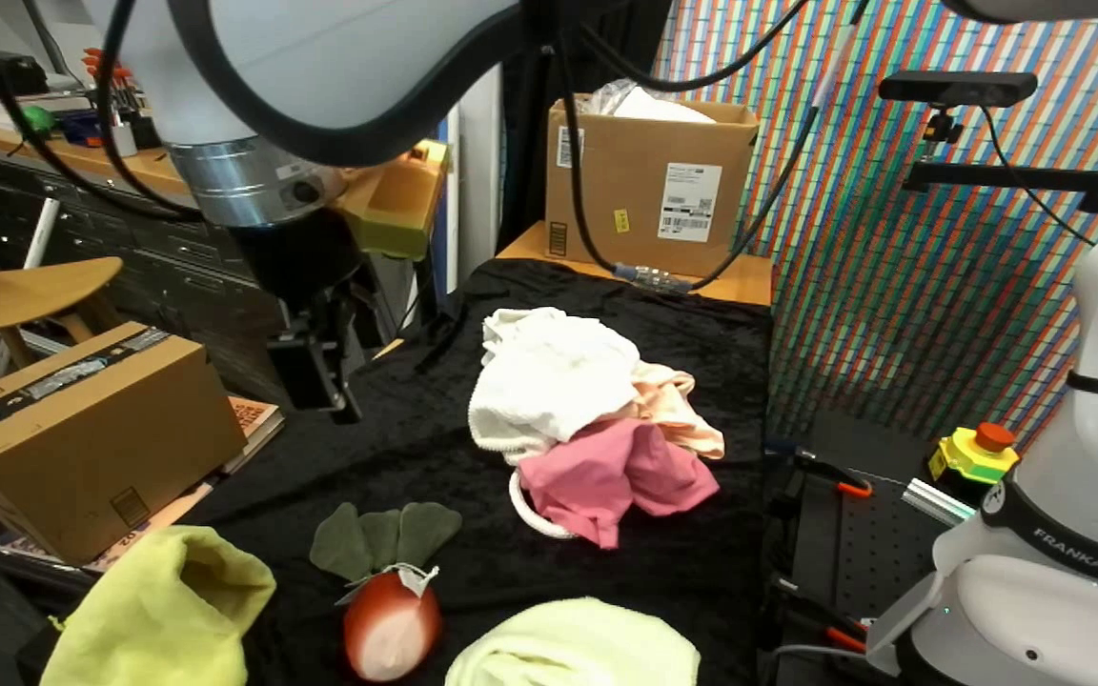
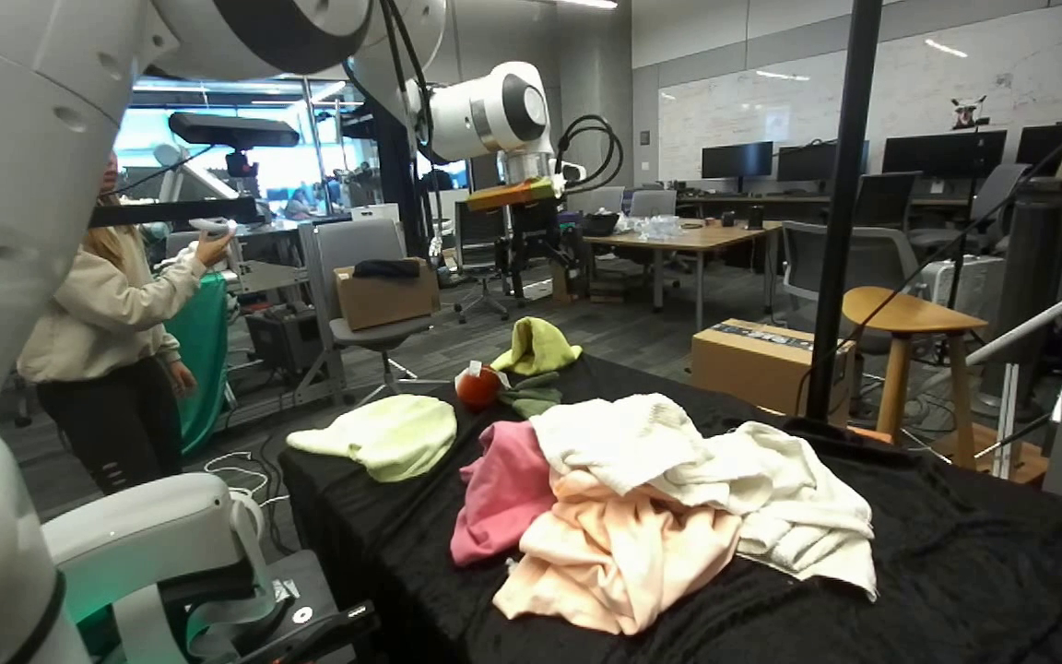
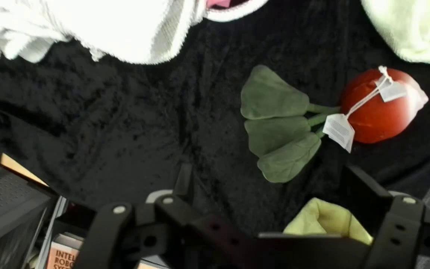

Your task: Place the t-shirts, towels and radish in a pile on the table

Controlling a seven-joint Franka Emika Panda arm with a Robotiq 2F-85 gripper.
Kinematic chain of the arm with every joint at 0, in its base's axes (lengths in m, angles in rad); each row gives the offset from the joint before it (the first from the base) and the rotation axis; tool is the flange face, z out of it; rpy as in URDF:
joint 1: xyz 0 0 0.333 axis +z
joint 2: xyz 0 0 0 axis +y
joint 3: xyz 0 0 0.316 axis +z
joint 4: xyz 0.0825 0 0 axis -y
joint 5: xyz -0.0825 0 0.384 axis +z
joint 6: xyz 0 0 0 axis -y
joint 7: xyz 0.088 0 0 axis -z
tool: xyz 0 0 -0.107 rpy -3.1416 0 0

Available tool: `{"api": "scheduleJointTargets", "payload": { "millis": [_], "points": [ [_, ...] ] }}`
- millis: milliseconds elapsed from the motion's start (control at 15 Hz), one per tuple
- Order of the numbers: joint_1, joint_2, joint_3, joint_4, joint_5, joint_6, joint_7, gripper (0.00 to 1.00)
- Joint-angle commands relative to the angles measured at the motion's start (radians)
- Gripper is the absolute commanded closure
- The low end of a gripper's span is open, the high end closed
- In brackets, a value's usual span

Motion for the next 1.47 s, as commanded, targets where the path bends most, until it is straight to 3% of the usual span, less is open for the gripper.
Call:
{"api": "scheduleJointTargets", "payload": {
  "millis": [0, 400, 1400],
  "points": [
    [0.035, 0.122, 0.0, 0.189, 0.031, -0.01, -0.023, 0.0],
    [0.057, 0.169, 0.001, 0.19, 0.072, 0.175, 0.106, 0.0],
    [0.122, 0.321, 0.007, 0.211, 0.065, 0.338, 0.103, 0.0]
  ]
}}
